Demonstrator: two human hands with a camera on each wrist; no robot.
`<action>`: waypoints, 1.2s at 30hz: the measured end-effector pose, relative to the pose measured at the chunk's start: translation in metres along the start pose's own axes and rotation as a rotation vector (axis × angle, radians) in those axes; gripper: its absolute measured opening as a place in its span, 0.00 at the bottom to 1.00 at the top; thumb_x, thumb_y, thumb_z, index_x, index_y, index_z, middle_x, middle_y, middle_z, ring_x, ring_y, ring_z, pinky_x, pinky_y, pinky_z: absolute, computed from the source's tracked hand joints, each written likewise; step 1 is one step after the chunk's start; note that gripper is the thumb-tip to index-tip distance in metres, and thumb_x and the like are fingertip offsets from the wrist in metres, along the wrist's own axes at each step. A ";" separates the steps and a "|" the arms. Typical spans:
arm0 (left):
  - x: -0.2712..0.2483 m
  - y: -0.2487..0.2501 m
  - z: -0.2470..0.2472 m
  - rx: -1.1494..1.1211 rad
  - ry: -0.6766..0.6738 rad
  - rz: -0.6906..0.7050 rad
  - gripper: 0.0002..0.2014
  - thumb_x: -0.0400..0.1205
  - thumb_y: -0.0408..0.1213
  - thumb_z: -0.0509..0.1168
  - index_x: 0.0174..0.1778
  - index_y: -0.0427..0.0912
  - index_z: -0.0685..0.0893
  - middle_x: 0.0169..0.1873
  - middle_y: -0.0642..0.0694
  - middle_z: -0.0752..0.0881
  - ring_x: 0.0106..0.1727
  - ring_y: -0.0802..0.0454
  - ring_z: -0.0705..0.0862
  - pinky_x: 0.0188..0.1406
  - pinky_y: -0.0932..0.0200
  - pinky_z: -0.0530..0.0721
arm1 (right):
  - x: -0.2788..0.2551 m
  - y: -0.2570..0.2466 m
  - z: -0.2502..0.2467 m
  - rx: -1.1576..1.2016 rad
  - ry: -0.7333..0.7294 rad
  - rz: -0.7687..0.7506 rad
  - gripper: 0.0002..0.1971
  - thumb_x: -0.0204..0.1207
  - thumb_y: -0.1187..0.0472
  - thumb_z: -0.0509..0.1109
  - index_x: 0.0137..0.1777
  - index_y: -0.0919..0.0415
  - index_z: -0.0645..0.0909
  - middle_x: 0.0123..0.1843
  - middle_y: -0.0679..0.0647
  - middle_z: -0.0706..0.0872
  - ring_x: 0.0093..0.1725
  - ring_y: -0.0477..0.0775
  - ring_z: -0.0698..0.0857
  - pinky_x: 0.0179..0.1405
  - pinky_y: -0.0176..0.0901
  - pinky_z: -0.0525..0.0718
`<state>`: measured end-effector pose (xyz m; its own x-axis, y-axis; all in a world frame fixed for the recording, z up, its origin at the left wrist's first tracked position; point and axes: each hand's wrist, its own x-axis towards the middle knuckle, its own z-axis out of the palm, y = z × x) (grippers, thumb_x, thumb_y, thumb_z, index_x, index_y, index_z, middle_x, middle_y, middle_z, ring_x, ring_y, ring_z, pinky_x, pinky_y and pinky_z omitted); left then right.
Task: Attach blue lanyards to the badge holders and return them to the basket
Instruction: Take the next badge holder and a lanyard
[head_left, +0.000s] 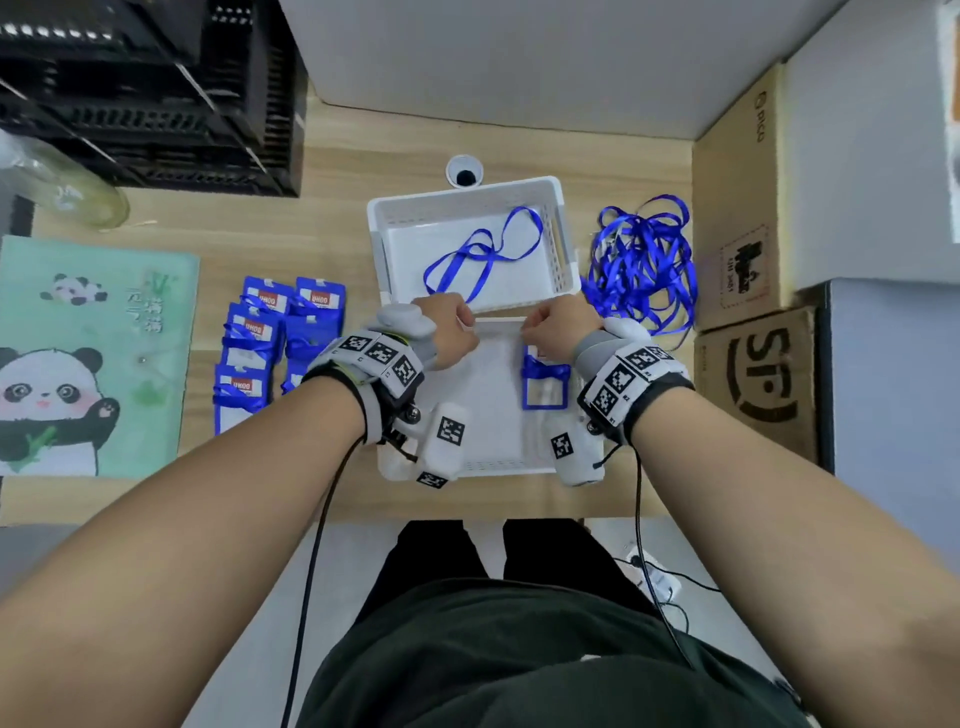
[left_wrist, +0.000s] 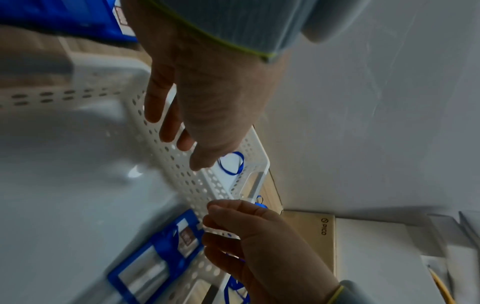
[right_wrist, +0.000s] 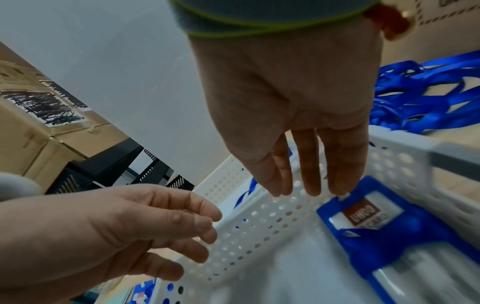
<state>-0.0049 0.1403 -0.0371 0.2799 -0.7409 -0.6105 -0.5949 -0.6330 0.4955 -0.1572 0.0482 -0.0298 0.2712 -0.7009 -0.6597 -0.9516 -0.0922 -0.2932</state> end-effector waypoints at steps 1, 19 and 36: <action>0.002 0.002 0.006 0.018 -0.022 0.001 0.11 0.73 0.44 0.70 0.51 0.51 0.84 0.48 0.50 0.87 0.50 0.49 0.85 0.56 0.51 0.83 | 0.002 0.007 0.002 -0.041 -0.013 -0.002 0.08 0.77 0.61 0.66 0.48 0.63 0.85 0.46 0.56 0.87 0.48 0.58 0.85 0.43 0.43 0.81; 0.007 0.007 0.024 0.081 -0.115 0.005 0.29 0.78 0.45 0.67 0.76 0.49 0.70 0.70 0.50 0.79 0.64 0.47 0.81 0.68 0.49 0.78 | 0.012 0.039 0.048 -0.218 -0.083 0.003 0.26 0.73 0.59 0.70 0.68 0.45 0.63 0.64 0.49 0.73 0.55 0.60 0.82 0.52 0.58 0.81; -0.008 0.027 -0.014 0.012 -0.061 0.094 0.17 0.83 0.49 0.64 0.64 0.46 0.84 0.57 0.49 0.88 0.56 0.49 0.85 0.56 0.59 0.79 | -0.005 -0.010 -0.025 0.001 -0.011 -0.302 0.13 0.77 0.55 0.72 0.59 0.58 0.86 0.57 0.52 0.87 0.58 0.55 0.84 0.58 0.49 0.82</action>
<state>-0.0124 0.1263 -0.0098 0.1764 -0.7816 -0.5983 -0.6256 -0.5583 0.5449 -0.1522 0.0350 -0.0064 0.5435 -0.6343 -0.5499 -0.8275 -0.2948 -0.4778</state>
